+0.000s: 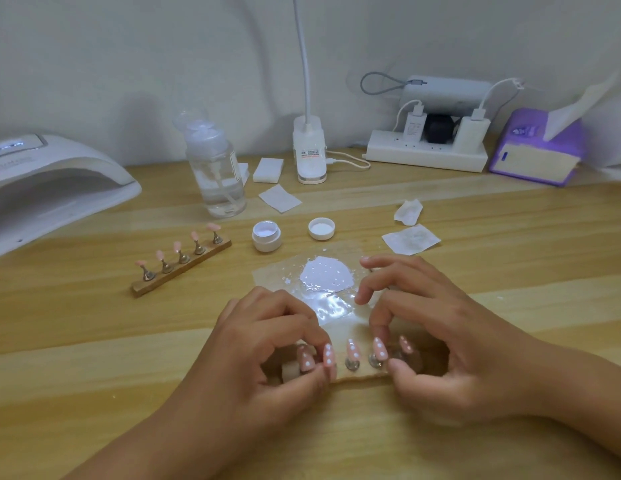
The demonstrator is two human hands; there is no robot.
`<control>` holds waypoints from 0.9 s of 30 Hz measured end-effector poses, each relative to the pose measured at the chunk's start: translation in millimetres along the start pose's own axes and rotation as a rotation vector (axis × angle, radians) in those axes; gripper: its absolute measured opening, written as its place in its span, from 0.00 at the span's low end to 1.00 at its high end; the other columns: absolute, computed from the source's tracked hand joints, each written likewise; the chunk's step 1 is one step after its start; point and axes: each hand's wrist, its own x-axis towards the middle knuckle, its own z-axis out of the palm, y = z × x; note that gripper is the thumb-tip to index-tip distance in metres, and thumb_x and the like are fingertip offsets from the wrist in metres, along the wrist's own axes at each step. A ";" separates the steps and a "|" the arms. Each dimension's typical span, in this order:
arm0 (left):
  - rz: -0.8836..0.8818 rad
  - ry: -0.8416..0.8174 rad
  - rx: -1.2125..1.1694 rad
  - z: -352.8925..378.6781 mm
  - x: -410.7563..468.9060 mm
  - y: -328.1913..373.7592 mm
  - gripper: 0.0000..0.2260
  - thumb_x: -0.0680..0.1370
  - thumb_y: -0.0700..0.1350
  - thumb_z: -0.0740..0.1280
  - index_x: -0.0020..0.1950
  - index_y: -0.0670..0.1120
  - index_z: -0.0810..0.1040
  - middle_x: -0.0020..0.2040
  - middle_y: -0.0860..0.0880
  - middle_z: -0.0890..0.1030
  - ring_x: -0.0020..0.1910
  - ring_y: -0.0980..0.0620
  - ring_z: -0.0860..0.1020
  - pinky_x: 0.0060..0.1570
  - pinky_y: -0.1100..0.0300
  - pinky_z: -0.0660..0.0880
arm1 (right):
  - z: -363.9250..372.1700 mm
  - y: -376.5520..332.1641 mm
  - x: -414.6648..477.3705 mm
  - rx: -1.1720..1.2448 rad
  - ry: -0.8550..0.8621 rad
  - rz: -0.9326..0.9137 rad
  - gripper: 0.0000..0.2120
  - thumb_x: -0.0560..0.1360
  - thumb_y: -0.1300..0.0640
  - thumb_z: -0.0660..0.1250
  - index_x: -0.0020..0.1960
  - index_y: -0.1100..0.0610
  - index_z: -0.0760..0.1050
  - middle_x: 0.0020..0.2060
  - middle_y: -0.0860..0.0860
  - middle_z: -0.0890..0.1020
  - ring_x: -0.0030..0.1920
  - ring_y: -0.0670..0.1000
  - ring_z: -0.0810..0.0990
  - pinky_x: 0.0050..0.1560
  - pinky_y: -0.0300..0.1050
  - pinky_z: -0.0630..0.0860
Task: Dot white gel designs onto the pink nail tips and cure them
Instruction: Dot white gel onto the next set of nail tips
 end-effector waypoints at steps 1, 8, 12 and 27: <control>-0.006 -0.007 -0.021 -0.1 0.3 0.5 0.02 0.70 0.53 0.72 0.40 0.57 0.81 0.44 0.59 0.78 0.47 0.57 0.76 0.49 0.55 0.70 | 0.0 -0.2 0.0 0.006 0.001 0.002 0.05 0.69 0.53 0.66 0.44 0.51 0.75 0.57 0.44 0.75 0.75 0.47 0.63 0.69 0.44 0.64; -0.068 -0.057 -0.168 -3.0 3.1 0.2 0.02 0.68 0.49 0.76 0.38 0.55 0.84 0.43 0.57 0.80 0.48 0.51 0.77 0.50 0.56 0.70 | 0.8 0.5 0.9 0.013 0.005 -0.015 0.05 0.70 0.53 0.67 0.45 0.50 0.75 0.57 0.45 0.75 0.75 0.49 0.63 0.70 0.45 0.64; -0.035 -0.053 -0.136 -2.5 1.6 2.2 0.03 0.69 0.47 0.76 0.38 0.54 0.84 0.42 0.58 0.79 0.46 0.53 0.77 0.50 0.53 0.70 | 2.1 1.6 0.7 -0.003 0.002 -0.032 0.05 0.70 0.54 0.67 0.45 0.50 0.75 0.57 0.46 0.76 0.75 0.50 0.64 0.70 0.44 0.64; 0.137 0.036 0.110 0.0 -0.9 1.8 0.01 0.71 0.50 0.72 0.39 0.56 0.82 0.43 0.61 0.78 0.47 0.61 0.74 0.50 0.63 0.63 | -10.5 11.7 2.4 0.189 0.191 0.129 0.13 0.74 0.46 0.60 0.55 0.49 0.75 0.56 0.46 0.79 0.67 0.48 0.73 0.66 0.42 0.67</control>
